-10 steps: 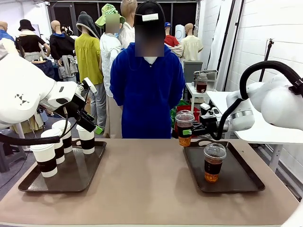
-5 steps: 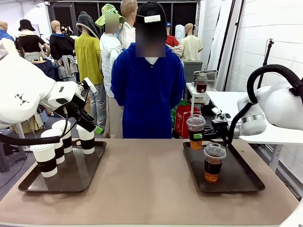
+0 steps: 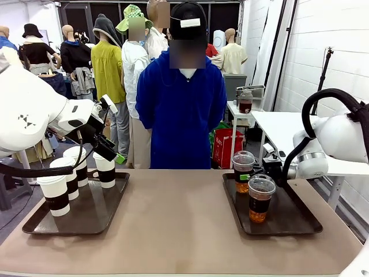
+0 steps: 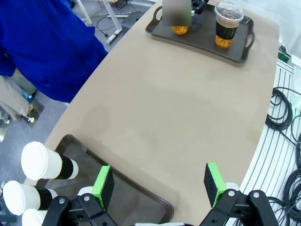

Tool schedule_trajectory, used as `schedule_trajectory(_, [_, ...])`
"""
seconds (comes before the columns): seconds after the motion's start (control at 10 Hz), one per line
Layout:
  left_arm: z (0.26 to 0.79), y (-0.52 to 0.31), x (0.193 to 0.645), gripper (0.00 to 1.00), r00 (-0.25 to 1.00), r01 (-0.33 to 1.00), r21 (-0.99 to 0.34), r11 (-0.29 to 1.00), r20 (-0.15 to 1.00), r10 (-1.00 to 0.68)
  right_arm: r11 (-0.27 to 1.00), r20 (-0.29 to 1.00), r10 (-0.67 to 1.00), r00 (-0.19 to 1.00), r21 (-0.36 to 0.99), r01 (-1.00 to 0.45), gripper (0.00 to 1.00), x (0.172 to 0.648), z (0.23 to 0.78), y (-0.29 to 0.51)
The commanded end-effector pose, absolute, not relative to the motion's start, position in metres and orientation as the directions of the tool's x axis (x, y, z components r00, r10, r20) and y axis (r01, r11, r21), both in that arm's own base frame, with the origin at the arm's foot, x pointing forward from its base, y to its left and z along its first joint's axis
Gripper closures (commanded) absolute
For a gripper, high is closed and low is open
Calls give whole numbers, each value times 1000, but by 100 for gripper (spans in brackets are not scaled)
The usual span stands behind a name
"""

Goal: Distribute the coffee onto the tray.
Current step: Pick up another iced Americano from the middle of the table and place it on the right Handle tray.

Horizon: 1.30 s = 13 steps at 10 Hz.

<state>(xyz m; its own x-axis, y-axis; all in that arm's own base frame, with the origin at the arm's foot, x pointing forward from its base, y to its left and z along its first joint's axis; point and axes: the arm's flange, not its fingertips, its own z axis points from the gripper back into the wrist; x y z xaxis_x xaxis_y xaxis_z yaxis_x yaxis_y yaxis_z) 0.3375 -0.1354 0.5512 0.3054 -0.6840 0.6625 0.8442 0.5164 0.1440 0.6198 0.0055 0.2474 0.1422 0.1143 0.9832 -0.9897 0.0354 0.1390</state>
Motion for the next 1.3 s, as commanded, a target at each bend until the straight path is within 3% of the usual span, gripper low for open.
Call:
schedule_trajectory(0.0, [551, -134, 337, 0, 305, 849, 136, 510, 664, -683, 44, 992, 58, 112, 109, -993, 20, 622, 250, 4])
schedule_trajectory(0.5, [551, -134, 337, 0, 305, 849, 136, 510, 664, -683, 59, 988, 55, 143, 140, -988, 20, 625, 236, 1])
schedule_trajectory(0.6, [551, -134, 337, 0, 305, 849, 136, 510, 664, -683, 59, 985, 62, 159, 155, -986, 16, 625, 236, 2])
schedule_trajectory(0.7, [551, -134, 337, 0, 305, 849, 136, 510, 664, -683, 64, 983, 70, 172, 167, -984, 0, 625, 238, 3])
schedule_trajectory(1.2, [551, -134, 337, 0, 305, 849, 136, 510, 664, -683, 86, 975, 83, 206, 199, -976, 0, 617, 248, -9])
